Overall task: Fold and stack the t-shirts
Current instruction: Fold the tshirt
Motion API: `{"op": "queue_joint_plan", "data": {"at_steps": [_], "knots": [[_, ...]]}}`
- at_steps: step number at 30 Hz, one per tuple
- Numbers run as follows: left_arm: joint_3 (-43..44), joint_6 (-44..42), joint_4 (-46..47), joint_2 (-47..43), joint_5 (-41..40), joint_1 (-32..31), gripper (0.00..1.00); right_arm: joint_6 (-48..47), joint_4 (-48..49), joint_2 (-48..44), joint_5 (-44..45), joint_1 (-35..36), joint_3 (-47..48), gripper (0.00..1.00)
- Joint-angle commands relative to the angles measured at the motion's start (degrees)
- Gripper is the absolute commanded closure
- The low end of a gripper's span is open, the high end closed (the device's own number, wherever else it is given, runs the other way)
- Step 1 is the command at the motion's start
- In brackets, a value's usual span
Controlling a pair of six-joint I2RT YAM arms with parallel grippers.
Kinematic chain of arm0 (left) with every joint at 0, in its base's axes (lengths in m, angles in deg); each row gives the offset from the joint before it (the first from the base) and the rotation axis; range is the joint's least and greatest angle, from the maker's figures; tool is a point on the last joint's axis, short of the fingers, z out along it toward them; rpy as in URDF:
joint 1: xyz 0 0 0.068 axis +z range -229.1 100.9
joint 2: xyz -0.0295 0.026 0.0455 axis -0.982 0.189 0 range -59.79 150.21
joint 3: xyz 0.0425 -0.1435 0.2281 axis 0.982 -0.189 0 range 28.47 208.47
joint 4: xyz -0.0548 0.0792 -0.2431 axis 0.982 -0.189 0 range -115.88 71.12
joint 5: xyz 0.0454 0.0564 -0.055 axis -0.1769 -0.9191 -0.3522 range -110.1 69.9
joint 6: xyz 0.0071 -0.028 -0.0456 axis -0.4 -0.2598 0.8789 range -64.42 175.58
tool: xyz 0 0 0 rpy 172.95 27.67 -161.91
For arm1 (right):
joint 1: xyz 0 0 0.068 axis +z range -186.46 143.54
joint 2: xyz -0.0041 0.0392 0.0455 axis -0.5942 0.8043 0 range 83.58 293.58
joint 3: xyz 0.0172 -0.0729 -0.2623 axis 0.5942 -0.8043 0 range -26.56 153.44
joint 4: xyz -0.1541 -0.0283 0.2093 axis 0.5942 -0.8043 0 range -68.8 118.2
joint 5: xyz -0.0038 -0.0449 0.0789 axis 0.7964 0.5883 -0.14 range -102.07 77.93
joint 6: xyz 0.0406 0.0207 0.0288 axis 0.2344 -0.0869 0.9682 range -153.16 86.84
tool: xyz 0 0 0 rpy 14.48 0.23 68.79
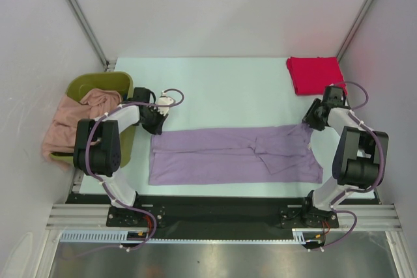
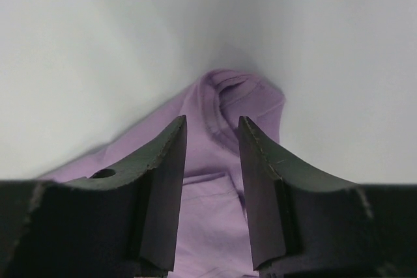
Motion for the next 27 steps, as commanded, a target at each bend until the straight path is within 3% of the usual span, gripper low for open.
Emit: {"op": "queue_joint_plan", "data": {"at_steps": [1,5,8,9,19,22,23,27], "knots": [[-2.5,-0.7,-1.8,1.3,-3.4,1.2,1.0,-0.3,-0.1,3.0,1.1,0.3,0.7,0.58],[-2.4,-0.4,-1.9,1.3,-3.2,1.2,0.99,-0.2,-0.2,4.3,0.2,1.0,1.0,0.62],[-2.4,-0.4,-1.6,1.7,-3.7,1.2,1.0,1.7,-1.1,4.7,2.1,0.4,1.1,0.96],[-2.4,-0.3,-1.7,1.7,-3.7,1.2,1.0,1.9,-1.3,4.7,3.0,0.1,0.9,1.0],[-2.1,-1.1,-1.8,2.5,-5.2,1.3,1.0,1.6,-0.8,5.4,4.2,-2.6,2.3,1.0],[-2.1,-1.2,-2.4,2.2,-3.8,1.3,1.0,2.0,-1.8,6.4,3.1,-1.7,3.5,0.9],[-2.1,-1.3,-2.5,1.9,-3.6,1.3,1.0,2.1,-2.3,6.3,3.5,-1.6,4.1,0.75],[-2.2,-2.2,-3.2,0.6,-2.1,1.3,0.99,4.4,-9.0,2.5,8.2,-2.3,6.2,0.54]]}}
